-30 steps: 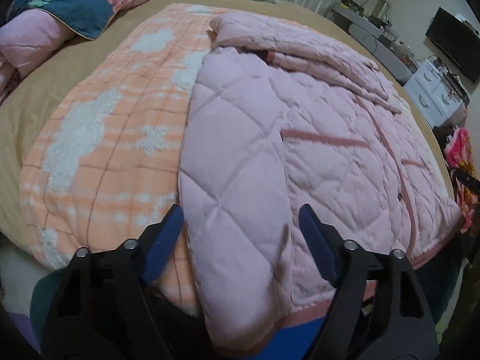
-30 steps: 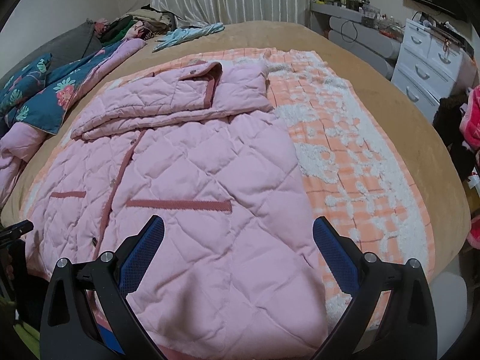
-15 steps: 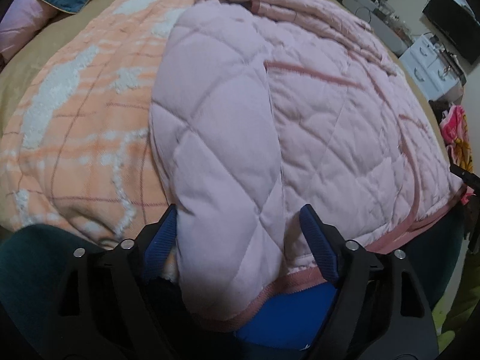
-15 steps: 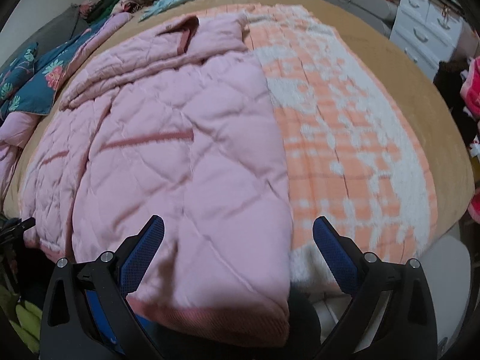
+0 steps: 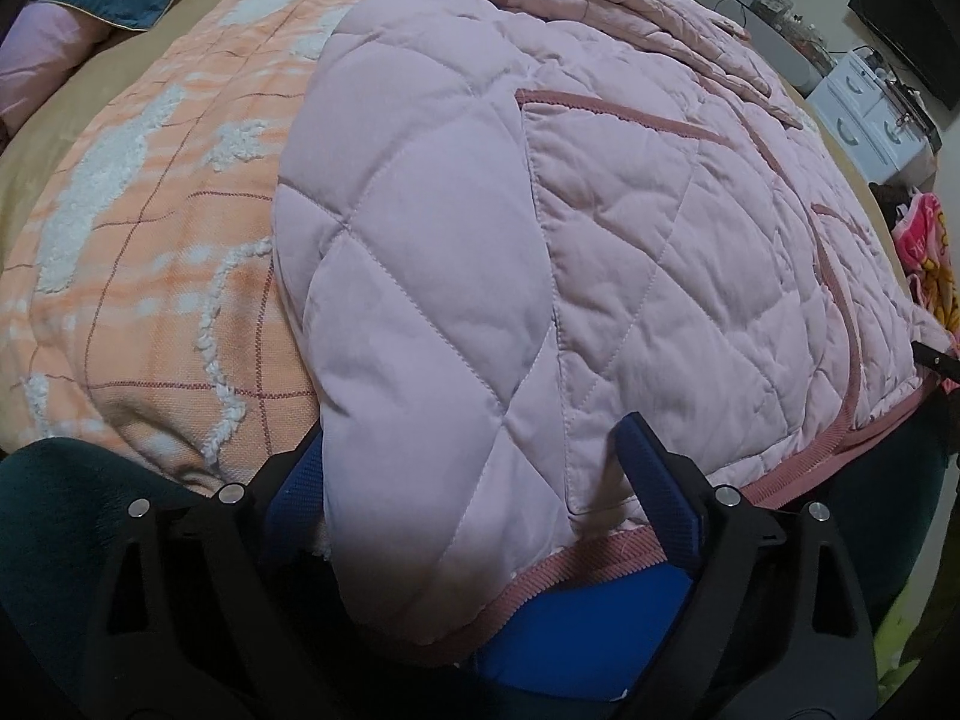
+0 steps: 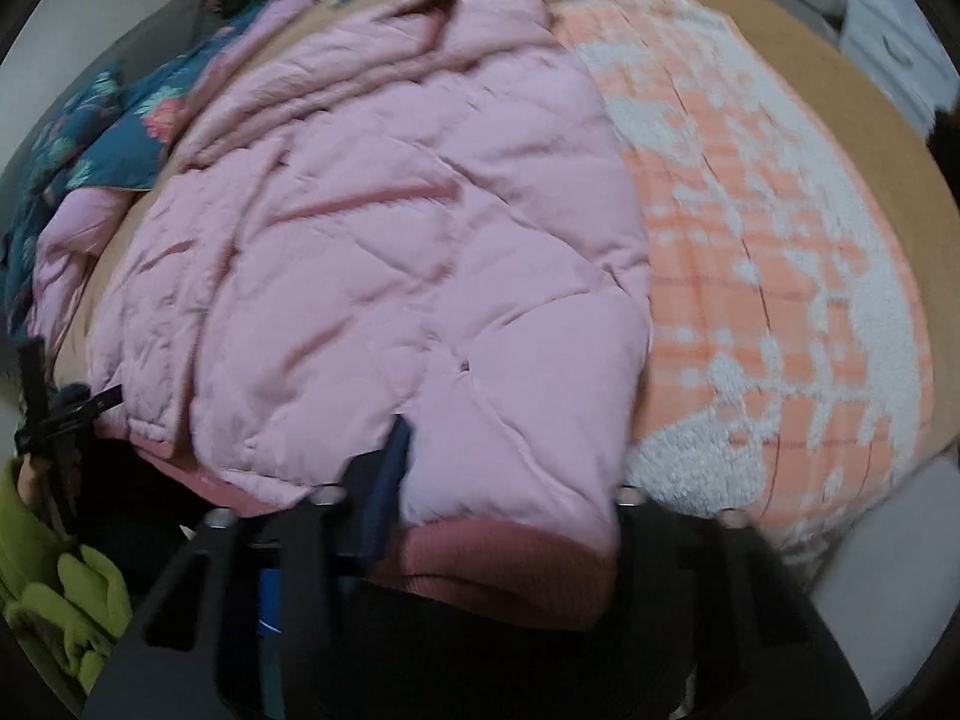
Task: Fold large clothes
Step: 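Grasp the jacket hem with the left tool while the right tool grasps the hem, then lift the hem with both tools and fold it toward the collar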
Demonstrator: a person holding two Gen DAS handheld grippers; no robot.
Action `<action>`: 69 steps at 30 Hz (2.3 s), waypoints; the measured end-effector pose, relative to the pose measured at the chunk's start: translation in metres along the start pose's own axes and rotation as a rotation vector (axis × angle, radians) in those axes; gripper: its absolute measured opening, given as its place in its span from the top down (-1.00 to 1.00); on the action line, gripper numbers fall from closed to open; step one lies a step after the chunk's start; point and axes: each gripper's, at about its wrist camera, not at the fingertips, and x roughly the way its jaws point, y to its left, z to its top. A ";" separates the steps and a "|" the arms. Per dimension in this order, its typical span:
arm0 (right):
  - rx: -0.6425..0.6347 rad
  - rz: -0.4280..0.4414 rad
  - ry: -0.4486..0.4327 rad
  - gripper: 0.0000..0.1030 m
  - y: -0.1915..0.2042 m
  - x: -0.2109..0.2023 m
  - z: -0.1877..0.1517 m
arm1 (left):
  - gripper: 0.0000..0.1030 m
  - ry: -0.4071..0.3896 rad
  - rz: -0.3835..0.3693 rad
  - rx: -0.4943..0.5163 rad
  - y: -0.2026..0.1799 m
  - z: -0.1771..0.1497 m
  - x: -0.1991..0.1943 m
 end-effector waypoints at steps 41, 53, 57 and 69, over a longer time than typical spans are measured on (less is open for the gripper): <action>0.064 0.118 -0.560 0.70 0.021 -0.099 0.110 | 0.86 -0.475 -0.103 0.074 -0.039 0.104 -0.125; 0.122 0.163 -0.586 0.71 0.015 -0.106 0.132 | 0.86 -0.513 -0.111 0.063 -0.042 0.133 -0.136; 0.131 0.171 -0.602 0.71 0.016 -0.111 0.140 | 0.86 -0.526 -0.110 0.065 -0.044 0.139 -0.142; 0.163 0.196 -0.629 0.72 0.017 -0.120 0.172 | 0.86 -0.538 -0.091 0.053 -0.042 0.172 -0.147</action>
